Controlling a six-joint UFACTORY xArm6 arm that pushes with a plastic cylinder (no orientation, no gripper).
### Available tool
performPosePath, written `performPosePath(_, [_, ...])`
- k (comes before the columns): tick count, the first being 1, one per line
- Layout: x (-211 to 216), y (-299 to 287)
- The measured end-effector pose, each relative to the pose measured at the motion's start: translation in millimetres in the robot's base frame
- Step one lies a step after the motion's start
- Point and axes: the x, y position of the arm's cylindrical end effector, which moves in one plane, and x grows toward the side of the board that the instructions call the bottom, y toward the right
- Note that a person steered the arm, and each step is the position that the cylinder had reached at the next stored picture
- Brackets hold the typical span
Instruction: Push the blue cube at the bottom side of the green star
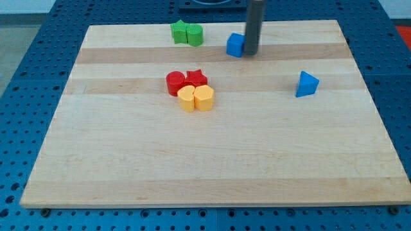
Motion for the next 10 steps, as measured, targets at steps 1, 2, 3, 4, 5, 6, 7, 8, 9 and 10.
performPosePath(1, [0.0,11.4])
performPosePath(2, [-7.8,45.0])
performPosePath(3, [-27.0,58.1])
performPosePath(4, [-28.6,40.7])
performPosePath(5, [-28.7,-8.5])
performPosePath(6, [-28.1,-63.5])
performPosePath(7, [-24.2,-84.3])
performPosePath(8, [-19.1,-48.2])
performPosePath(9, [-11.2,3.4])
performPosePath(10, [8.5,13.2])
